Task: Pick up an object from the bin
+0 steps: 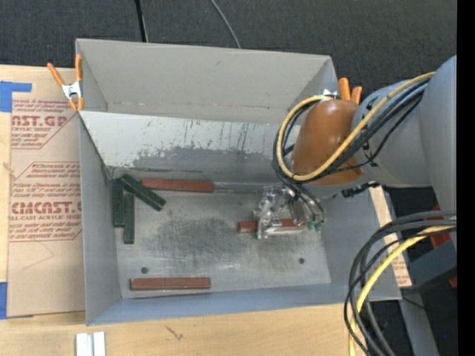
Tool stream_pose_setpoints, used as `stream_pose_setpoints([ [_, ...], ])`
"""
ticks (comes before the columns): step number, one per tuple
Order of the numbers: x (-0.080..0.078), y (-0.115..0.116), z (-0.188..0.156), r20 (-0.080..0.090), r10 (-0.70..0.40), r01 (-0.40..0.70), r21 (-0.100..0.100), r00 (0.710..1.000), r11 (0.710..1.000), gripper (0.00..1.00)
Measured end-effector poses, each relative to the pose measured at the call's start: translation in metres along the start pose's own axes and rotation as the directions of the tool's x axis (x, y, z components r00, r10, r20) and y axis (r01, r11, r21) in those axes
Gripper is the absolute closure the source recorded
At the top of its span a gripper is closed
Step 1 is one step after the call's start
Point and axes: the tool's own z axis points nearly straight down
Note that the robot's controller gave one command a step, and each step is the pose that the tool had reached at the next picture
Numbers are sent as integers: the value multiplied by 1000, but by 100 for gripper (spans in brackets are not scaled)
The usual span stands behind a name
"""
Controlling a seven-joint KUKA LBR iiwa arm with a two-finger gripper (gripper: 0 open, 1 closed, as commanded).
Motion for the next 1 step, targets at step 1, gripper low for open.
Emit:
stream_pose_setpoints([
  [1, 0, 0, 0, 0, 0, 0, 0, 1000, 1000, 100],
])
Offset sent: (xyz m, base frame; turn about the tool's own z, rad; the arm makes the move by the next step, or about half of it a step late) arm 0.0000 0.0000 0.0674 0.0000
